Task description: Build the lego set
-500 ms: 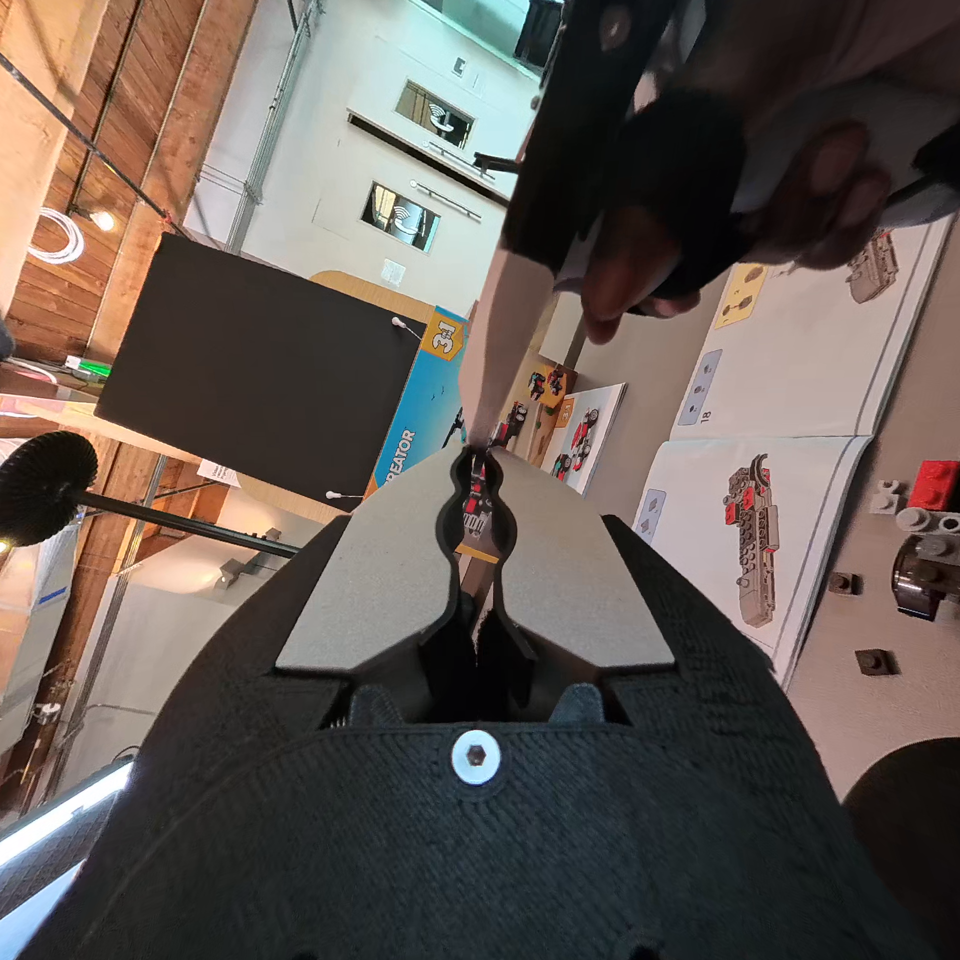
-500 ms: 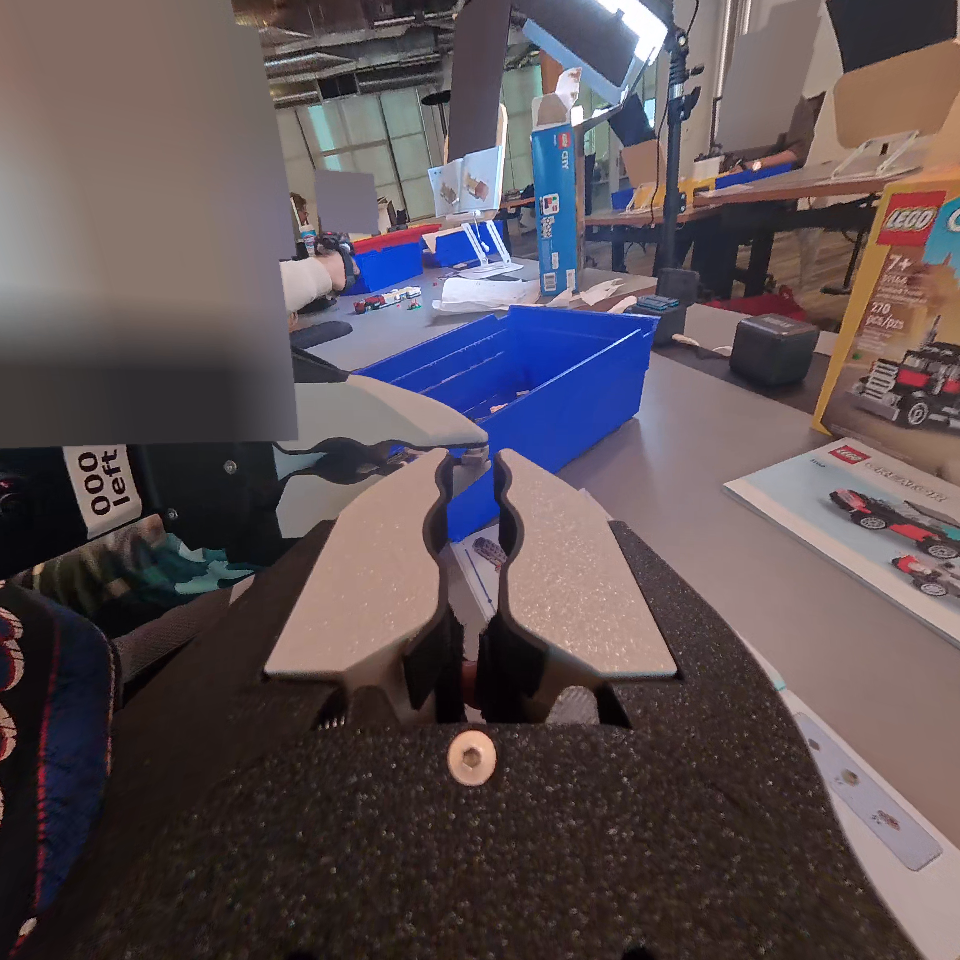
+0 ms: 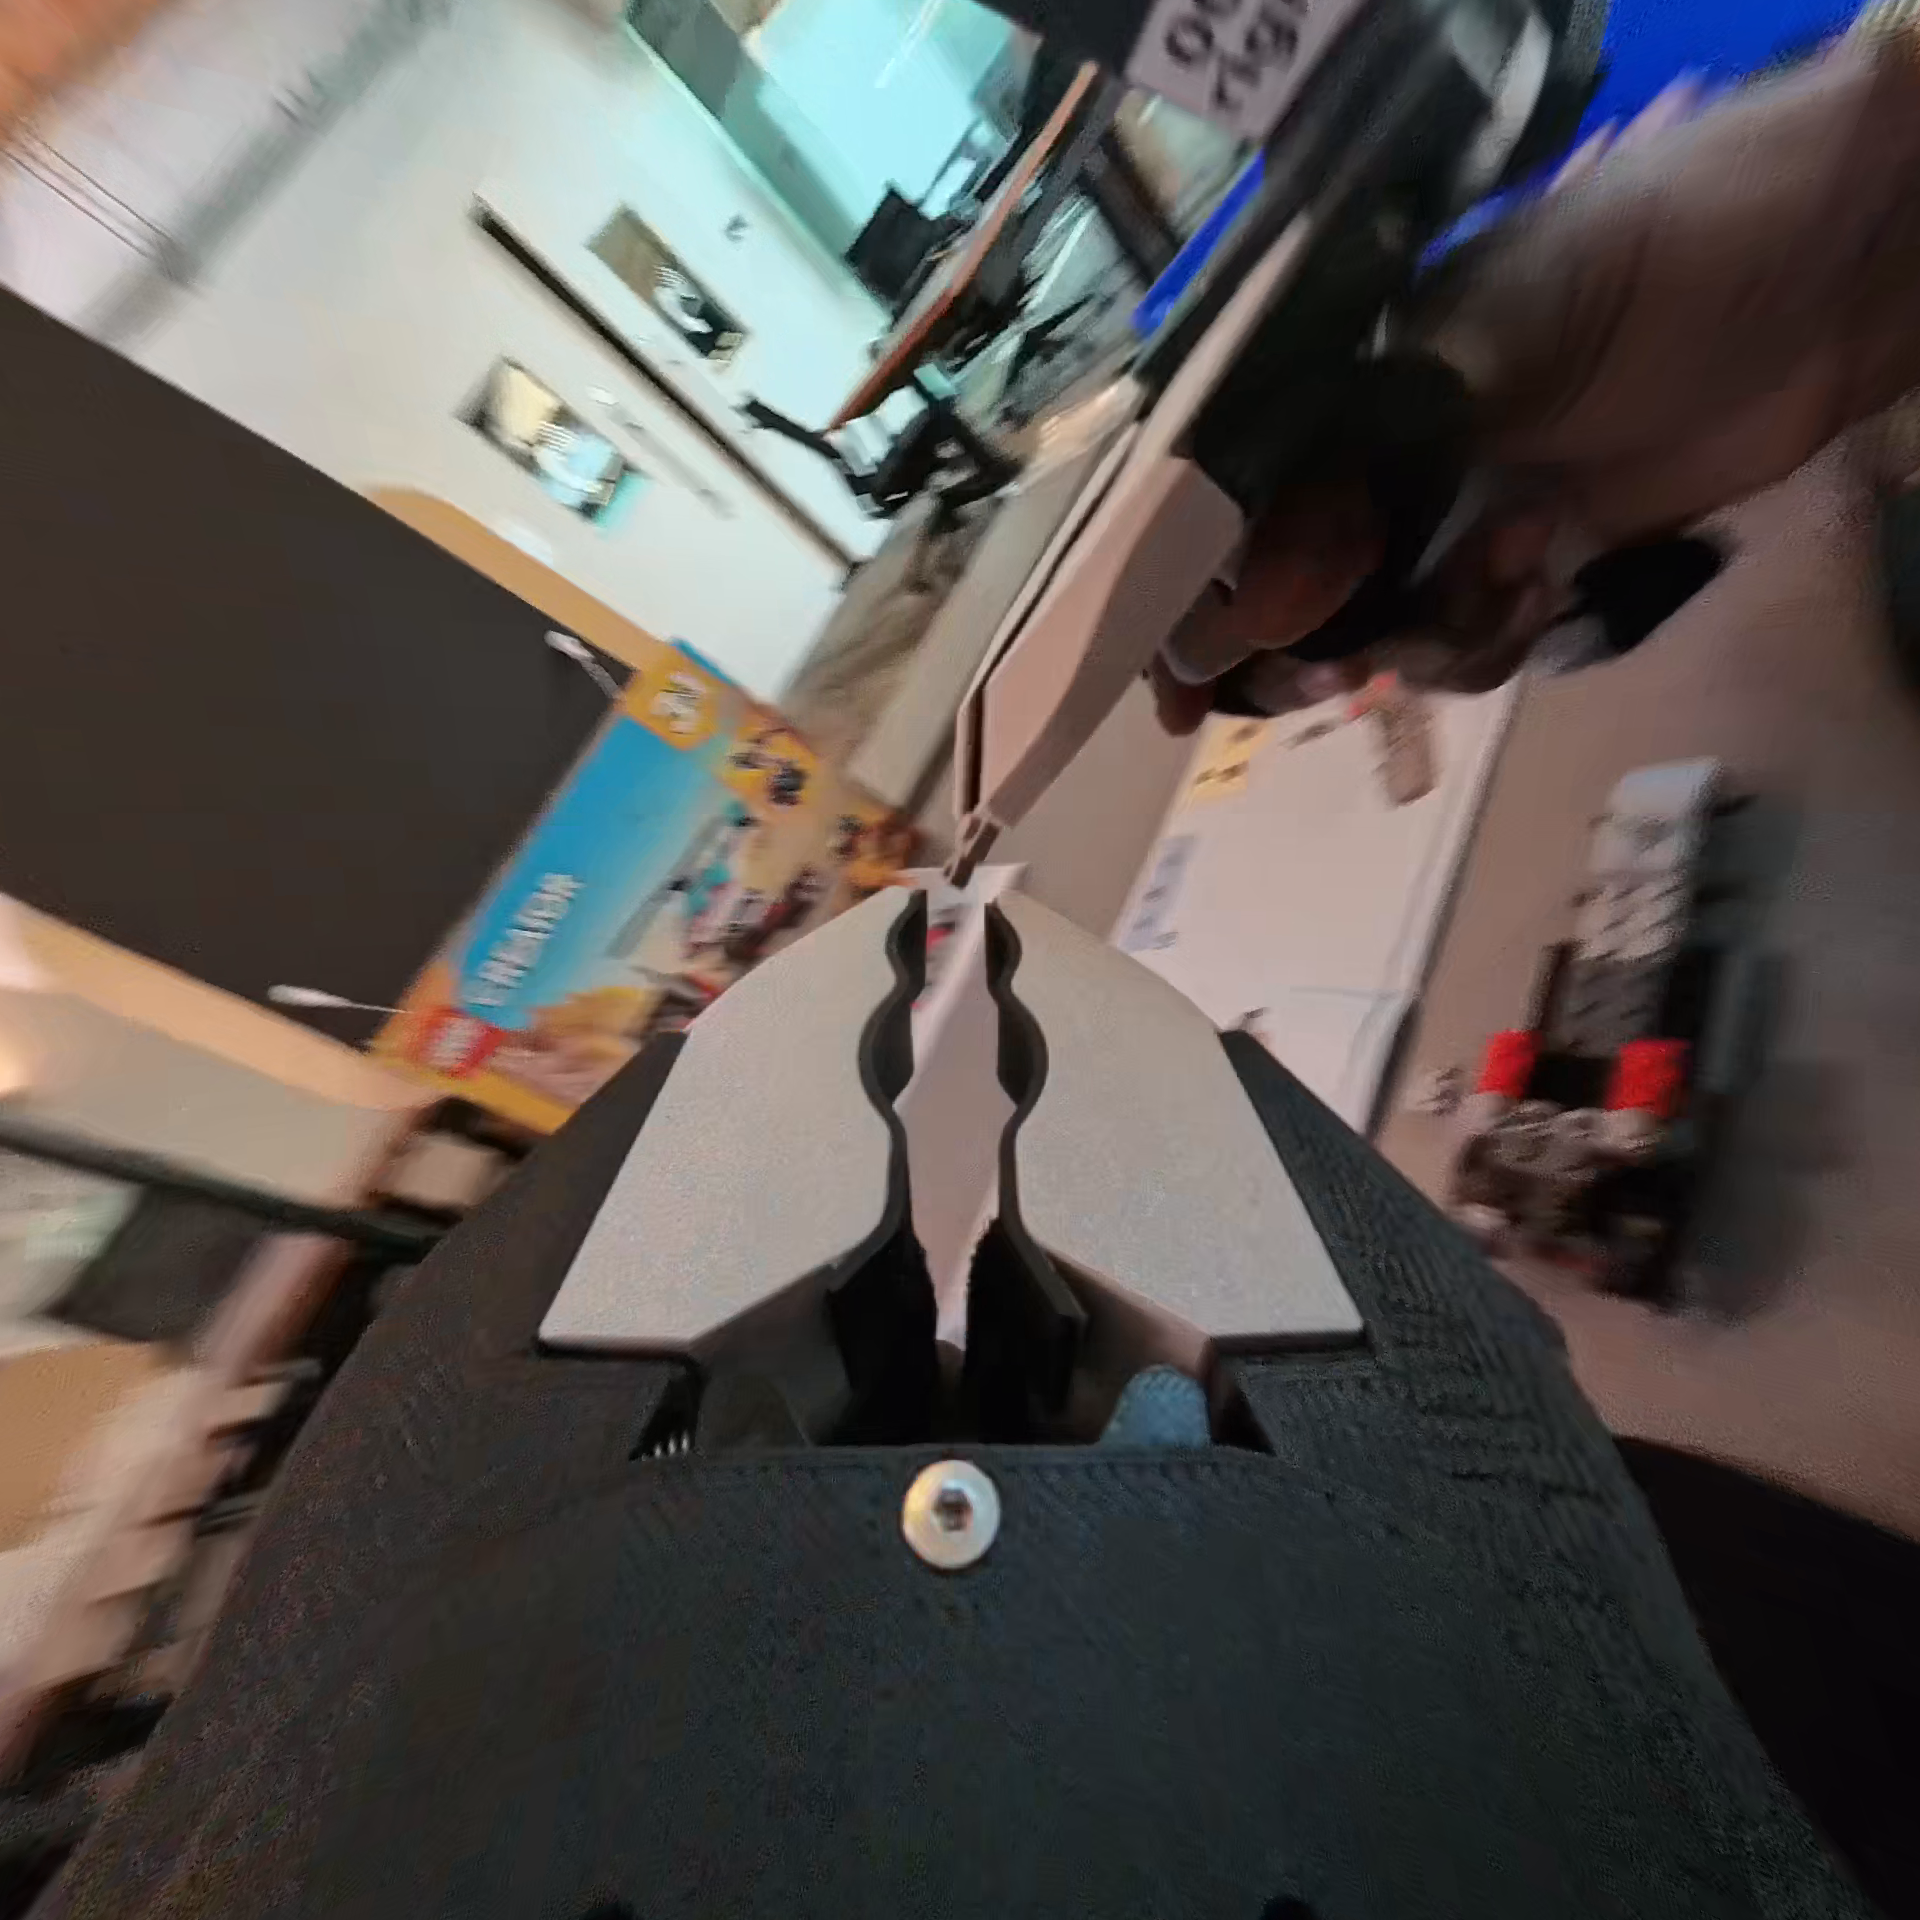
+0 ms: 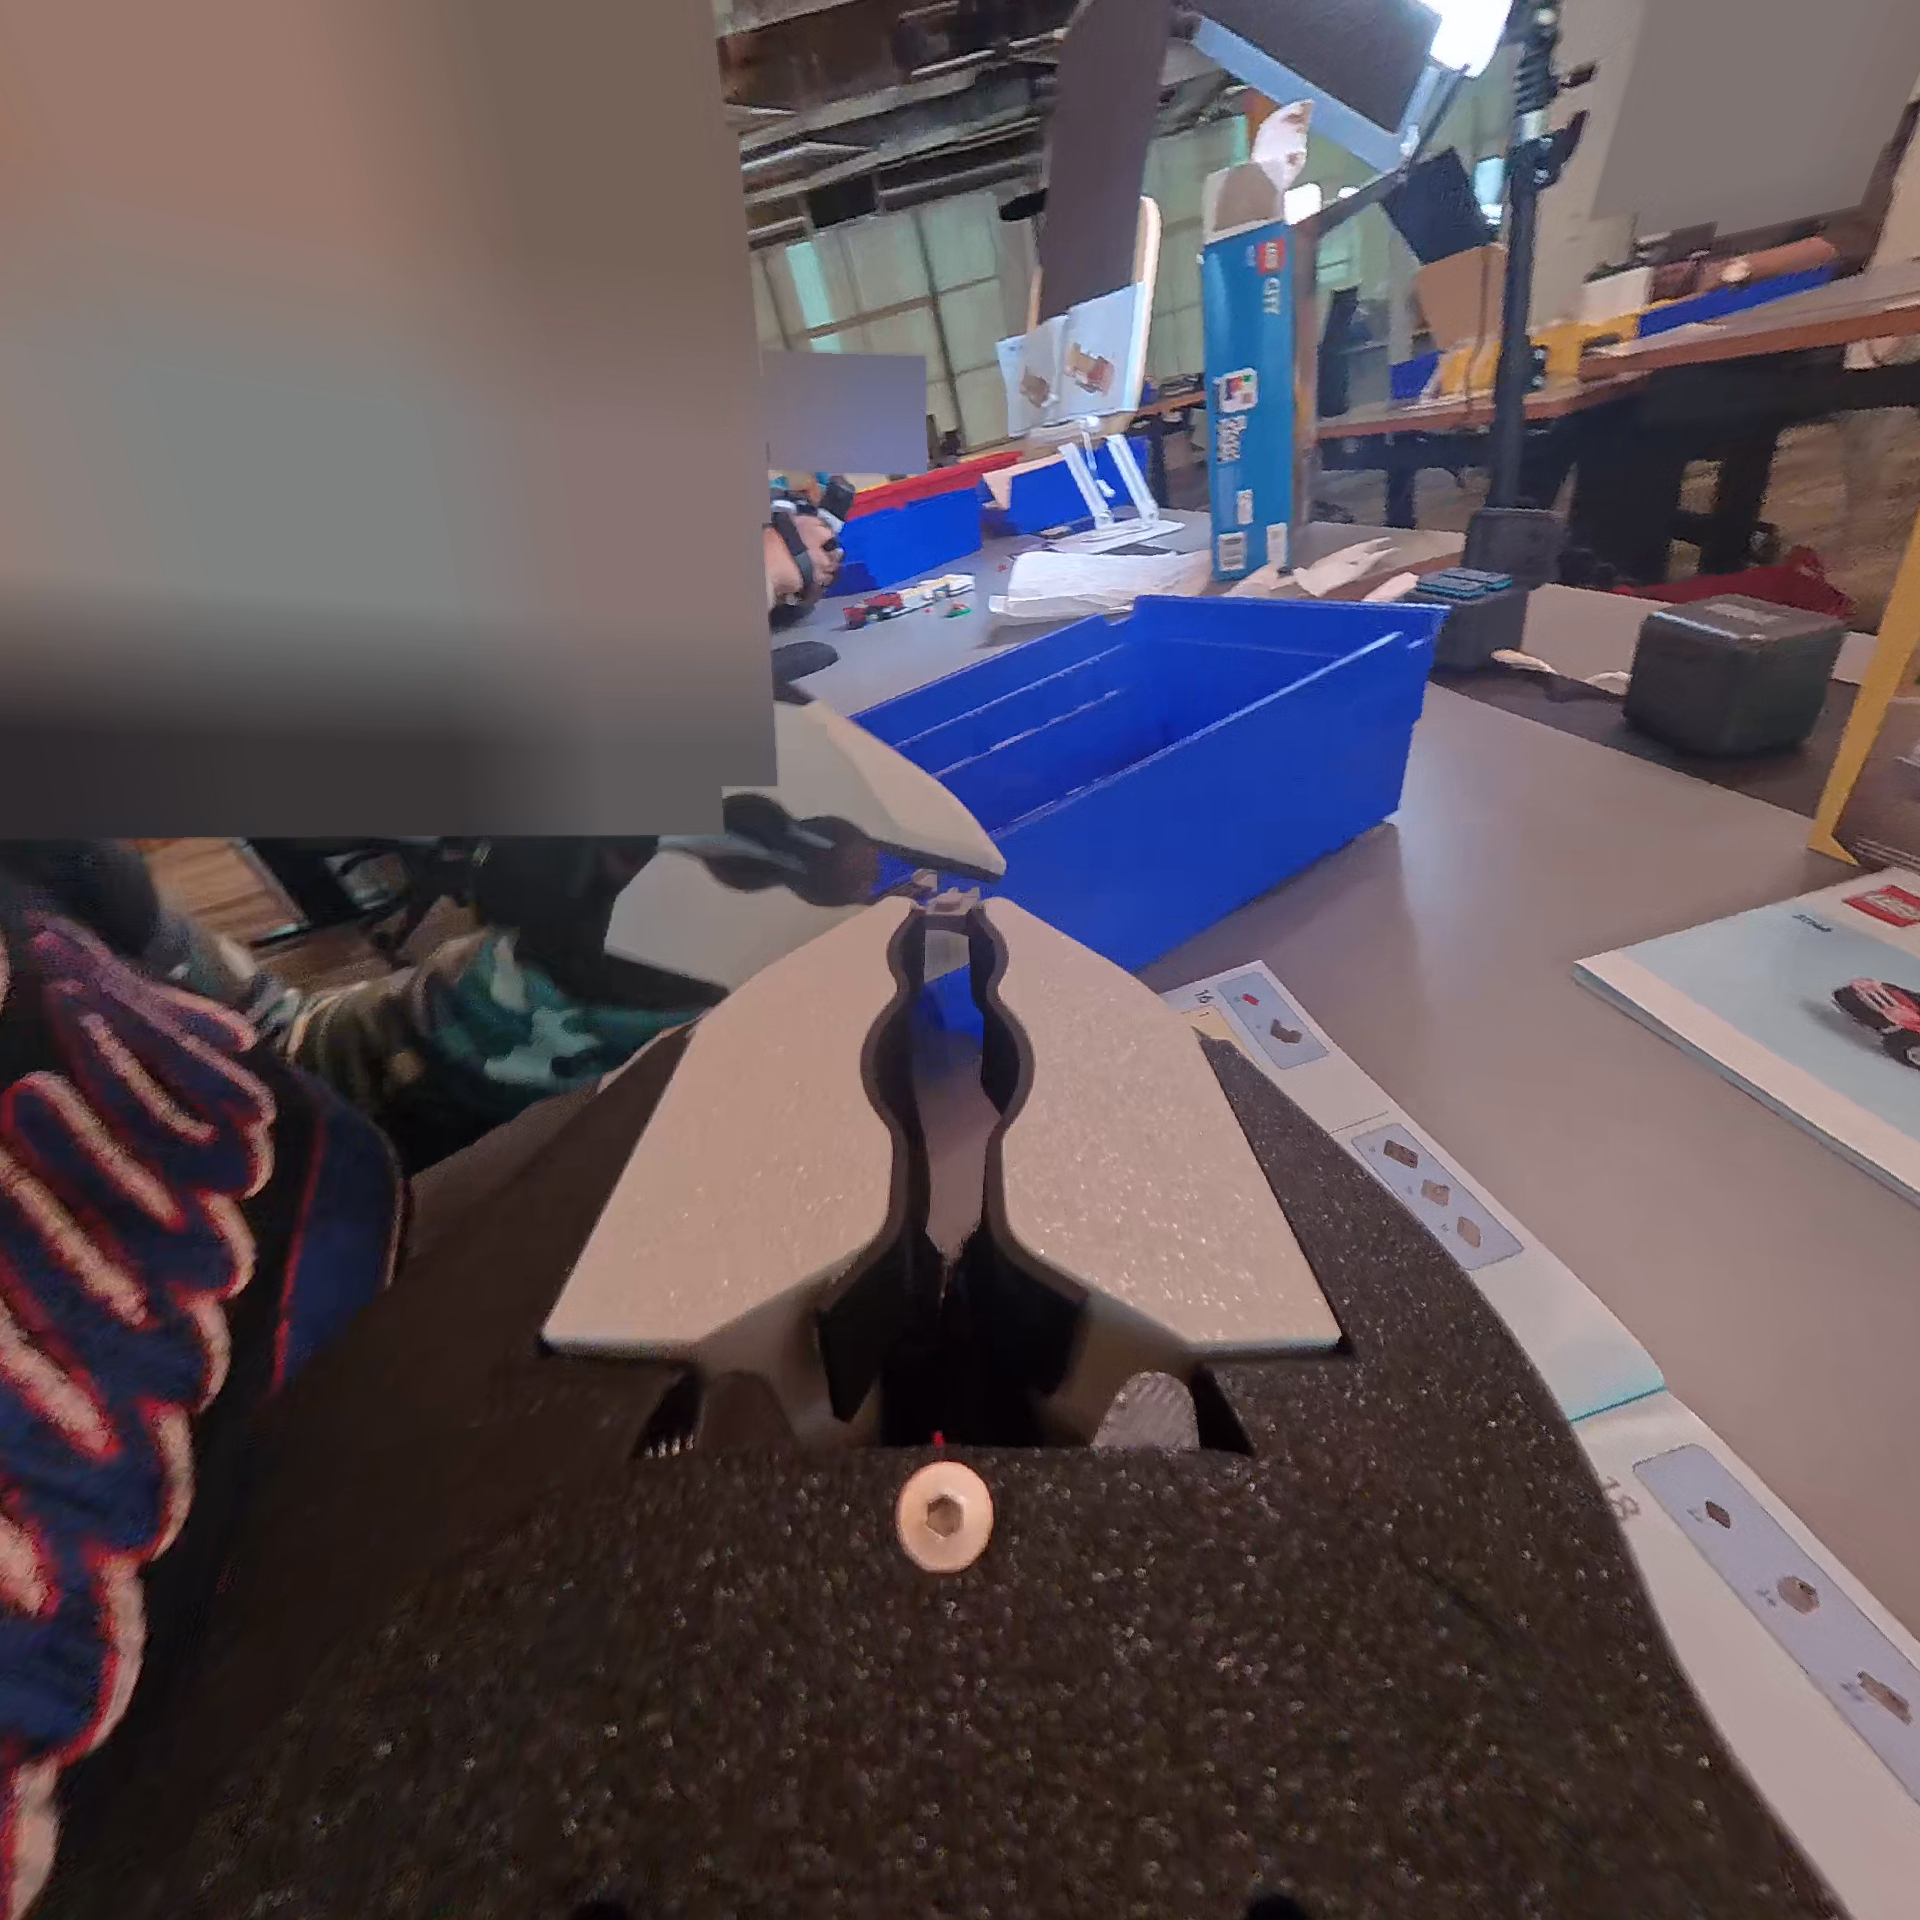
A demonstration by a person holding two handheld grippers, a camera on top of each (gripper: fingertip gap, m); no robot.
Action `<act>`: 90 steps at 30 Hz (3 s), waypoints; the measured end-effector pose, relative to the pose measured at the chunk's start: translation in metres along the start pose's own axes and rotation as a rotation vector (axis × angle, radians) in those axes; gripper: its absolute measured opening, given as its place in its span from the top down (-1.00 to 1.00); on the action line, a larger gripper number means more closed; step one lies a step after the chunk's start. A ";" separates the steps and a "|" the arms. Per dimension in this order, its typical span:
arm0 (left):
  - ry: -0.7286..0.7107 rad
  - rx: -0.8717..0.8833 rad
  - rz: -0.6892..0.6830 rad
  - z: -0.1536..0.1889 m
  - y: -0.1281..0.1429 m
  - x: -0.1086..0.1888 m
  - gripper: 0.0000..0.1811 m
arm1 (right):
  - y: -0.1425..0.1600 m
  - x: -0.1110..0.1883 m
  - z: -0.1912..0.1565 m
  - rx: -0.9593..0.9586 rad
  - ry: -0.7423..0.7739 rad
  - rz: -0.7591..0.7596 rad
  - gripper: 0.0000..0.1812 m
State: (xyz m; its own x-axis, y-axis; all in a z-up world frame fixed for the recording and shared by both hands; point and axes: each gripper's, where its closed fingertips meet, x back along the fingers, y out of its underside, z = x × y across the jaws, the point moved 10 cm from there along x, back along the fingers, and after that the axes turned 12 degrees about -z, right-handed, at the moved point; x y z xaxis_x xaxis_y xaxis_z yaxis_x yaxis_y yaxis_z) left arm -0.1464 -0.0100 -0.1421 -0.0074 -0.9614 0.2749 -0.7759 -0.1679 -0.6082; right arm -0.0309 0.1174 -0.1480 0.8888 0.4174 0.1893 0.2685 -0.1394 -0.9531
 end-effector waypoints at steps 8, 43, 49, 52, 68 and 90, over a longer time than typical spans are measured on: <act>0.768 0.676 0.368 -0.017 0.015 0.000 0.87 | 0.001 0.018 -0.002 0.188 -0.231 -0.003 0.91; 0.803 0.640 0.267 -0.001 0.024 -0.014 0.94 | 0.010 0.010 -0.002 0.293 -0.166 -0.178 0.91; 0.775 0.617 0.150 0.003 0.027 -0.016 0.80 | 0.018 0.015 0.006 0.306 -0.133 -0.305 0.91; 0.708 0.606 0.079 -0.002 0.035 -0.009 0.76 | 0.036 0.018 0.021 0.276 -0.042 -0.548 0.91; 0.484 0.644 0.047 -0.021 0.053 0.034 0.76 | 0.071 -0.006 0.039 0.218 -0.061 -0.923 0.91; 0.329 0.635 -0.174 -0.060 0.072 0.070 0.74 | 0.043 0.013 0.034 0.220 0.056 -0.541 0.79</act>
State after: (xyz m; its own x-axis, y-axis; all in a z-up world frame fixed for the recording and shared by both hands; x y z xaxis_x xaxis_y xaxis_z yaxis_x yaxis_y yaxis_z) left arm -0.2404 -0.0759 -0.1214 -0.1842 -0.8111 0.5551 -0.2685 -0.5018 -0.8223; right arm -0.0209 0.1476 -0.1948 0.6665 0.3287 0.6691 0.6113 0.2726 -0.7429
